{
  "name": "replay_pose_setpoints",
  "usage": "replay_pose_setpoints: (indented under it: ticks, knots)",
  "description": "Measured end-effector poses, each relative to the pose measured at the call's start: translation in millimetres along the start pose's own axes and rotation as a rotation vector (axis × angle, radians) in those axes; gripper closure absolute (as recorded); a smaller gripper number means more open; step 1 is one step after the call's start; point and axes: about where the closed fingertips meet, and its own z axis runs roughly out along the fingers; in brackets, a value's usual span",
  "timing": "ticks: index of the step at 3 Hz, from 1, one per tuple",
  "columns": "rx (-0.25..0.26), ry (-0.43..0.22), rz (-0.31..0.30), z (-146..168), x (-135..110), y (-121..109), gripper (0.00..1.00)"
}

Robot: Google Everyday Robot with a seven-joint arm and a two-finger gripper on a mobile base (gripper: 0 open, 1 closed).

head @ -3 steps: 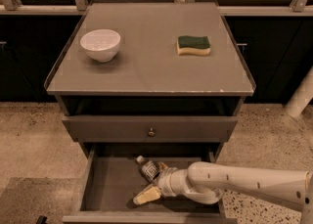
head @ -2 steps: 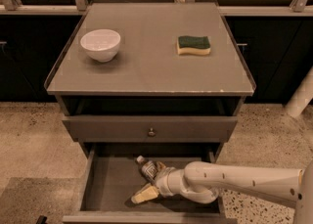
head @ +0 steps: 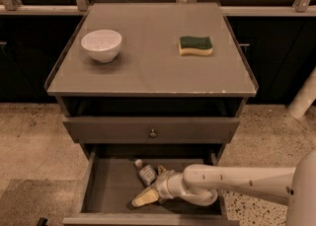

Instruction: Pick blue plastic bottle from middle drawer and place on counter

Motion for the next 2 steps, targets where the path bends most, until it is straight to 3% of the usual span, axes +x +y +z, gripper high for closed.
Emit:
replay_pose_setpoints:
  ticks: [1, 2]
  knots:
    - [0.015, 0.025, 0.012, 2.2, 12.9, -6.7, 0.00]
    - [0.015, 0.026, 0.012, 2.2, 13.0, -6.8, 0.19]
